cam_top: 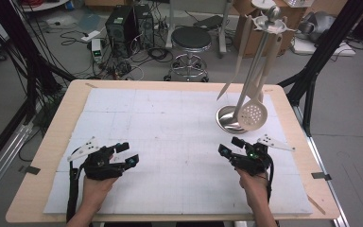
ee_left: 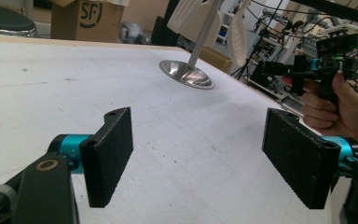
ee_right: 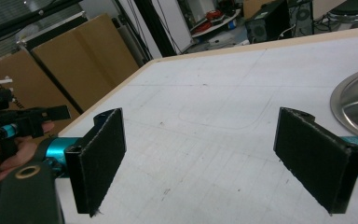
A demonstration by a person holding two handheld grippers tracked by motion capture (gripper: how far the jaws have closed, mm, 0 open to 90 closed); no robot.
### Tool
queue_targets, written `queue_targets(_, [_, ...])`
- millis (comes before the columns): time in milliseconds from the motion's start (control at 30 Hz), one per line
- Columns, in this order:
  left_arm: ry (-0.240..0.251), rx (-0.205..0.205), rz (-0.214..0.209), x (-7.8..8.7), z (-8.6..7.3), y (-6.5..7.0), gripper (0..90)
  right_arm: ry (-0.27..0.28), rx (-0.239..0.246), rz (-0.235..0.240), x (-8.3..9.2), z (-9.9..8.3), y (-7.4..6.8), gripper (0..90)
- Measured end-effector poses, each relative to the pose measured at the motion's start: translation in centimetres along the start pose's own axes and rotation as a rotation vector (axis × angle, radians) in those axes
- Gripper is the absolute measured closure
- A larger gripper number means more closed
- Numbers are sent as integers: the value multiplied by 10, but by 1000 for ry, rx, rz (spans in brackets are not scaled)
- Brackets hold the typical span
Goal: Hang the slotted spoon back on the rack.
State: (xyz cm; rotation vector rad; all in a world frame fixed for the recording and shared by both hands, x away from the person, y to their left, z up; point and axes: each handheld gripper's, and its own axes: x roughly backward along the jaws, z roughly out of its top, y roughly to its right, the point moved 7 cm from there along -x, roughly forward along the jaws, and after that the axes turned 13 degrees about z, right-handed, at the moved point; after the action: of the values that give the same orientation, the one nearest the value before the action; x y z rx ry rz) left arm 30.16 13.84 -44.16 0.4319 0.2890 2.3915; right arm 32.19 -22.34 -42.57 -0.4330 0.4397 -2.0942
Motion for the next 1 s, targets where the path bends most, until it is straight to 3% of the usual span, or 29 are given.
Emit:
queue_targets(500, [2, 13, -1, 0, -3, -3, 252, -14, 37, 9, -3, -10, -5, 156])
queue_targets(667, [0, 9, -6, -1, -4, -2, 251, -11, -4, 13, -2, -20, 3, 152])
queue_targets(1000, [-10, 13, -6, -2, -7, -3, 251, -5, 7, 12, -3, -19, 1, 152])
